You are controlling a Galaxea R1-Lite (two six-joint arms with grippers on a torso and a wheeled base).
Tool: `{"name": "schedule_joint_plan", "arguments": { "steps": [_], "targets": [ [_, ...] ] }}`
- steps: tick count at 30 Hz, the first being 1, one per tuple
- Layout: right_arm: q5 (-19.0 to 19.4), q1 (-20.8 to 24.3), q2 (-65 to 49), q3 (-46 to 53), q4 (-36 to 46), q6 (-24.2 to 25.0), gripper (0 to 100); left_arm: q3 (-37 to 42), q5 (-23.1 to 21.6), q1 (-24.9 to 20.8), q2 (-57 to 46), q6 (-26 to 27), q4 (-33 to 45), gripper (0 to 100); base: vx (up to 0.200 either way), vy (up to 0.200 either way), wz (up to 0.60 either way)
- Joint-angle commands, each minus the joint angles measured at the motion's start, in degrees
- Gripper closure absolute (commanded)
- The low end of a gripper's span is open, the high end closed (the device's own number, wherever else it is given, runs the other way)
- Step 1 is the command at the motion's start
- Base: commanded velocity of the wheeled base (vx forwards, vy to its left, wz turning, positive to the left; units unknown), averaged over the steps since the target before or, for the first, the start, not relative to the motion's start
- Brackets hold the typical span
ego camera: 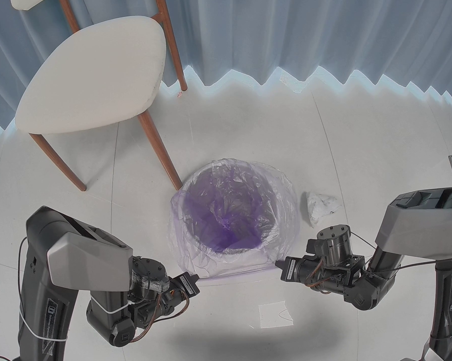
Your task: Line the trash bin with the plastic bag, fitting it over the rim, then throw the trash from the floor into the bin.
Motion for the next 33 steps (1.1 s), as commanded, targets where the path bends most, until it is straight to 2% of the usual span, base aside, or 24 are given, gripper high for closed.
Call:
{"name": "schedule_joint_plan", "arguments": {
  "steps": [1, 2, 3, 11, 12, 17, 24, 28, 33],
  "targets": [
    [0.06, 0.03, 1.35, -0.04, -0.07, -0.01, 100, -0.03, -0.03, -0.12, 0.25, -0.13, -0.05, 100, 0.000, 0.000, 0.00],
    [0.06, 0.03, 1.35, -0.04, -0.07, -0.01, 100, -0.03, 0.06, -0.12, 0.25, -0.13, -0.05, 100, 0.000, 0.000, 0.00],
    [0.06, 0.03, 1.44, 0.05, 0.02, -0.01, 100, -0.03, 0.06, -0.12, 0.25, -0.31, -0.05, 0, 0.000, 0.000, 0.00],
    [0.06, 0.03, 2.50, 0.13, -0.16, -0.36, 100, 0.14, 0.32, -0.91, -0.01, -0.48, -0.05, 0, 0.000, 0.000, 0.00],
    [0.15, 0.03, 2.58, 0.13, -0.16, -0.36, 0, 0.14, 0.32, -0.91, -0.01, -0.48, -0.05, 0, 0.000, 0.000, 0.00],
    [0.15, 0.12, 2.14, 0.13, -0.24, 0.08, 0, 0.49, 0.50, -1.35, -0.45, -0.57, -0.05, 0, 0.000, 0.000, 0.00],
    [0.77, 0.38, 1.18, 1.10, -0.51, 0.08, 0, 1.20, 3.66, -2.75, -3.35, -0.31, -0.05, 0, 0.000, 0.000, 0.00],
    [1.12, 0.55, -1.28, 2.24, -0.16, 0.17, 0, 1.90, 3.66, -2.40, -6.96, -0.48, -0.05, 0, 0.000, 0.000, 0.00],
    [3.49, 0.73, -6.73, 4.35, 1.16, 0.17, 0, 3.48, 3.22, -2.05, -13.46, -0.57, -0.05, 0, 0.000, 0.000, 0.00]
  ]
}}
